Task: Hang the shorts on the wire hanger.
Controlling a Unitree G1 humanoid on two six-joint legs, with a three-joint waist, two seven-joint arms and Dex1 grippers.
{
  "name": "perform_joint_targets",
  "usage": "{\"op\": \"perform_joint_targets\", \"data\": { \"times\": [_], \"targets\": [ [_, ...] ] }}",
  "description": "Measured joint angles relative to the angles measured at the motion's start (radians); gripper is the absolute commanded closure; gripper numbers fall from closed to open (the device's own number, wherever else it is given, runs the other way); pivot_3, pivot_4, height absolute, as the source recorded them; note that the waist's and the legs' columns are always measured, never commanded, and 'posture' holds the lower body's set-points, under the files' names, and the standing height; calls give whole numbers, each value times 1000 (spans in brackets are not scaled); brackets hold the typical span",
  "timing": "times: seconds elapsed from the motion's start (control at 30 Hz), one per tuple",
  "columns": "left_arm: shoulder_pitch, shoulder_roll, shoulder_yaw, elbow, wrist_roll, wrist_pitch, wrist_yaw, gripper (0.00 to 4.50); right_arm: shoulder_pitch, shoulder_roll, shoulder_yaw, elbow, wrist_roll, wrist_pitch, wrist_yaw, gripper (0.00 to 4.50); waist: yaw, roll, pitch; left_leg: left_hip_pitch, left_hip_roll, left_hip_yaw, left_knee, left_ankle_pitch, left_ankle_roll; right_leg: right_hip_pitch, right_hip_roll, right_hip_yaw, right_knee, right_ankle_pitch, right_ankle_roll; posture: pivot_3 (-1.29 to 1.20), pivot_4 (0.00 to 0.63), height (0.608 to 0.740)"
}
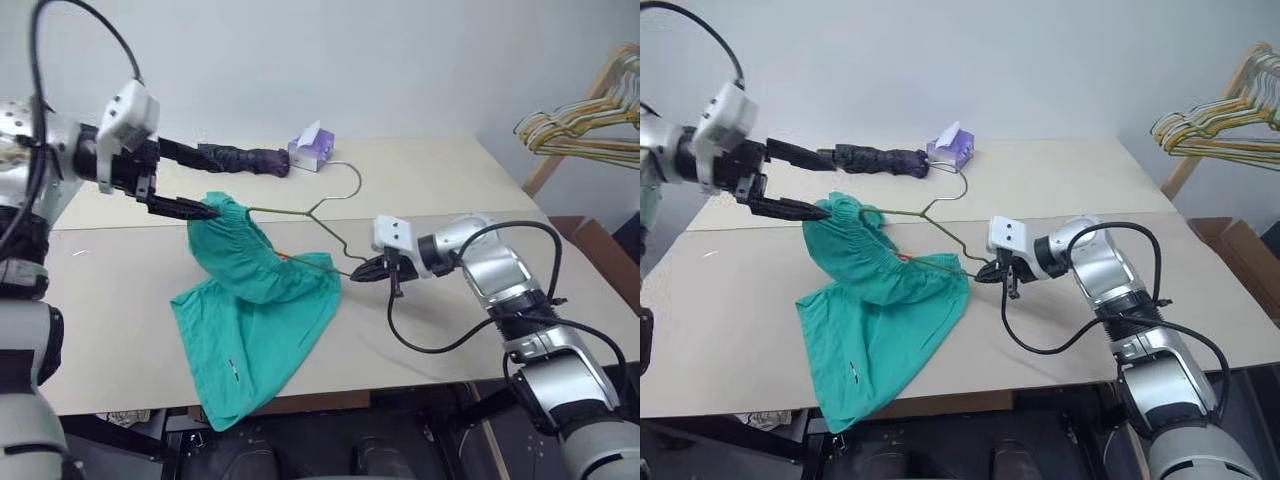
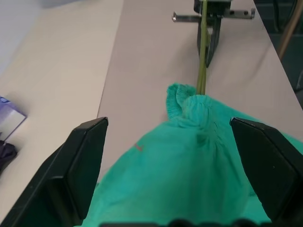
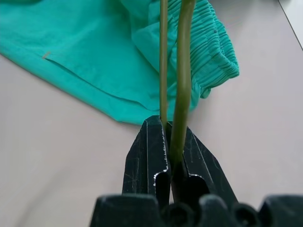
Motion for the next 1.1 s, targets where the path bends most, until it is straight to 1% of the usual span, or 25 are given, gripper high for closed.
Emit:
{"op": "perform_joint_targets", "data": {
  "times": [0.1,0.27,0.43,0.53,0.7,0.73,0.77,0.83,0.9,0.93,0.97,1.1],
  "targets": [
    [-34,-9,-106,42,-12,-34,0,35,-4,0,21,0,-13,41,-3,4500,-2,0,0,-1,0,0,0,0,0,-1,0,0,0,0,0,13,0,740],
    [-69,-30,-246,114,-13,-87,0,35,-4,10,41,-14,-21,118,-1,4500,-2,0,0,-1,0,0,1,0,0,-1,0,0,0,0,0,7,0,740],
    [-74,-40,-310,148,-34,-91,0,35,-4,17,68,-23,-31,145,-3,4500,-4,0,0,-2,0,0,1,0,1,-2,0,0,0,0,0,8,0,740],
    [-84,-39,-340,149,-48,-90,0,582,-4,19,74,-26,-32,146,-7,4500,-4,0,0,-2,0,0,2,0,1,-2,0,0,0,0,0,10,0,740],
    [-91,-39,-383,150,-50,-94,0,2182,-4,22,77,-41,-32,146,-9,4500,-4,0,0,-2,0,0,2,0,1,-2,0,0,0,0,0,12,0,740],
    [-91,-39,-395,150,-49,-95,-1,2653,-4,22,77,-45,-32,146,-9,4500,-4,0,0,-2,0,0,2,0,1,-2,0,0,0,0,0,12,0,740],
    [-91,-39,-403,150,-49,-96,-1,2788,-4,22,77,-48,-32,146,-8,4500,-4,0,0,-2,0,0,2,0,1,-2,0,0,0,0,0,12,0,740],
    [-91,-39,-417,152,-47,-107,-1,3319,-7,23,78,-50,-32,146,-8,4500,-4,0,0,-2,0,0,2,0,1,-2,0,0,0,0,0,11,0,740],
    [-91,-40,-424,162,-34,-125,-1,4028,-10,24,78,-50,-32,146,-9,4500,-4,0,0,-2,0,0,2,0,1,-2,0,0,0,0,0,12,0,740],
    [-91,-41,-424,170,-29,-130,-1,4266,-11,25,79,-51,-32,146,-9,4500,-4,0,0,-2,0,0,2,0,1,-2,0,0,0,0,0,12,0,740],
    [-91,-45,-425,178,-22,-141,-1,4476,-12,25,79,-51,-33,146,-11,4500,-4,0,0,-2,0,0,2,0,1,-2,0,0,0,0,0,11,0,740],
    [-91,-60,-417,206,4,-165,-1,4476,-12,28,79,-51,-34,144,-23,4500,-3,0,0,-3,0,0,3,-1,1,-2,0,0,0,0,0,9,0,740]
  ]
}}
